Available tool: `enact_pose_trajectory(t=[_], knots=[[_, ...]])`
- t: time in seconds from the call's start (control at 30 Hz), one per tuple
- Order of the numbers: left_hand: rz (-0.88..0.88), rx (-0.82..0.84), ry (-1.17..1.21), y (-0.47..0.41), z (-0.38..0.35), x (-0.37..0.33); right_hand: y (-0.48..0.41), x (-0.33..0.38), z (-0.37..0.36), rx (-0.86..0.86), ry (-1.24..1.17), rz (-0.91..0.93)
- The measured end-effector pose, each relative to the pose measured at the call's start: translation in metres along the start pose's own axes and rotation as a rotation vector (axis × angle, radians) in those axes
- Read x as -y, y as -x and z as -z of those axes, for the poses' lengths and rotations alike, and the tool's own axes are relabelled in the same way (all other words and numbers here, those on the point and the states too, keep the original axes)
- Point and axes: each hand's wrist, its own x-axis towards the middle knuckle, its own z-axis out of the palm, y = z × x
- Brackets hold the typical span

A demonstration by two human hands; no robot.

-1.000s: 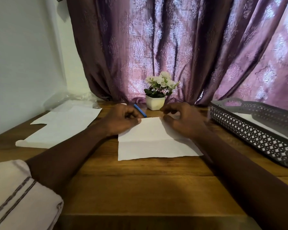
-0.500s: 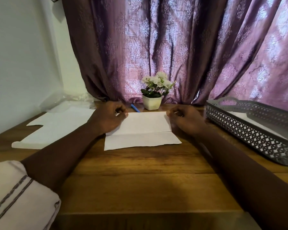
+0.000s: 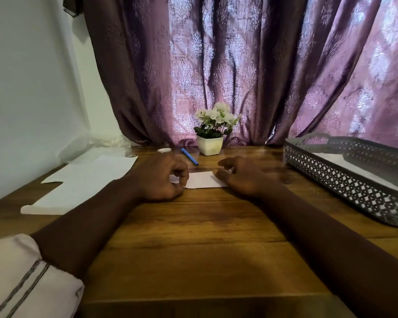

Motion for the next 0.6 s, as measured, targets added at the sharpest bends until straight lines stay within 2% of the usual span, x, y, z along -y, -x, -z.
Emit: enact_pose_trajectory(t=[0.1, 0.17, 0.27, 0.37, 0.43, 0.5, 0.6], knots=[[0.010, -0.021, 0.125, -0.001, -0.006, -0.009, -0.001, 0.006, -0.003, 0.044, 0.327, 0.036], [0.064, -0.080, 0.189, -0.005, -0.012, -0.012, -0.002, 0.008, -0.003, 0.053, 0.315, 0.044], [0.146, -0.160, 0.147, -0.010, -0.017, -0.006, -0.005, 0.006, -0.004, 0.036, 0.129, 0.082], [0.115, -0.171, 0.168, -0.012, -0.019, -0.004, -0.004, 0.006, -0.007, -0.027, -0.176, 0.152], [0.093, -0.188, 0.257, -0.013, -0.021, -0.006, -0.003, 0.008, -0.009, -0.092, -0.360, 0.180], [0.075, -0.188, 0.418, -0.014, -0.023, -0.008, -0.004, 0.010, -0.011, -0.139, -0.446, 0.209], [0.069, -0.221, 0.495, -0.016, -0.023, 0.000, -0.006, 0.012, -0.014, -0.128, -0.634, 0.118]])
